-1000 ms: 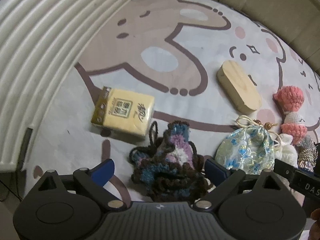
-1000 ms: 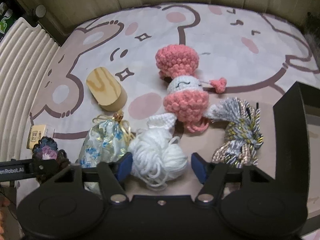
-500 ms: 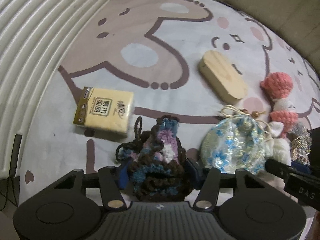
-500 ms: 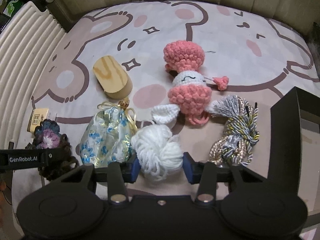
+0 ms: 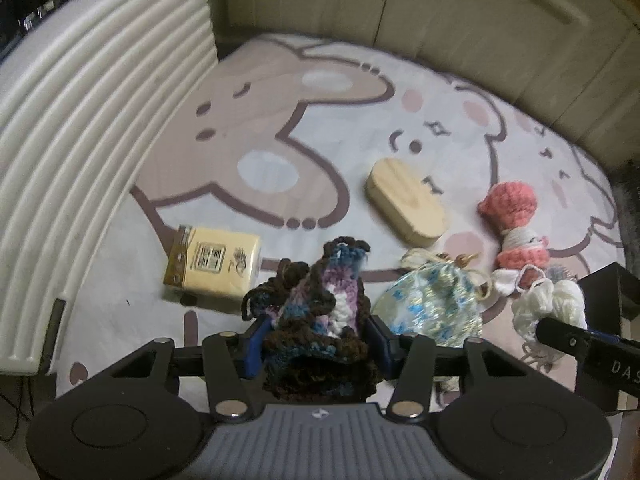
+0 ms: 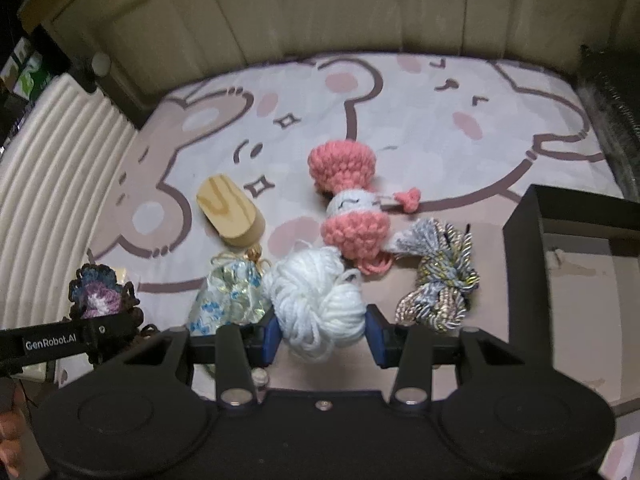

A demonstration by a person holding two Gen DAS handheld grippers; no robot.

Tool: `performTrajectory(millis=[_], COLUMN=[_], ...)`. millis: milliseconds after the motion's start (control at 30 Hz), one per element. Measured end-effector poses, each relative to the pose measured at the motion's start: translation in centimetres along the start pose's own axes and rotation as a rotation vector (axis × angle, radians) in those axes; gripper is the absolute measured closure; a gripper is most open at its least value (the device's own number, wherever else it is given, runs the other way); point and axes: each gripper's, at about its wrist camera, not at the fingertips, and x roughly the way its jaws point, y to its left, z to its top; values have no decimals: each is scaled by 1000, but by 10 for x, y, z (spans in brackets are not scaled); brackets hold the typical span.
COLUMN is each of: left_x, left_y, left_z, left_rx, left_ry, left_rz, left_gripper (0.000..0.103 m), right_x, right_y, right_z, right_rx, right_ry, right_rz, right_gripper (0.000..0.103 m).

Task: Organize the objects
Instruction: 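Lift and carry the crochet flower and yarn ball toward the black box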

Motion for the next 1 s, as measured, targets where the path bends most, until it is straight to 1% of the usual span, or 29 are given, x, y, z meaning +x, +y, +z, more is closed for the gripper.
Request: performTrajectory(millis=[100,167,267,367,500,667,767,1000], left_x=[-13,-19,-29,-39,-51,-72,-83,-100], left_y=[-9,-14,-19,-26,-31,-40,-46,-55], left_z=[-3,-5,-8,-11,-13,-17,-19,-23], left_rx=[45,61,82,115,135,166,183,181], left_ry=[-51,-72,-110,-156,-207,-298,-346,-396], left_rz=[17,17,20,39,52,58,55,23], left_gripper=[51,51,51,51,51,51,51,51], right_x=[-12,-19,-31,-43,-57,-72,-82,-103], right_y=[0,3,3,6,10,14,14,12], right_z=[-2,-3,-5,-7,-10,-12,-12,-16], right_rx=[-2,-12,-17,-39,-61,-86,-89,-92], right_ry=[-39,-61,-101,-147,-196,-245,-275,-336], right_rz=[0,-11,-3,-21,-32,-53,-56,-69], right_gripper=[58,58,58,58,58,58,58,58])
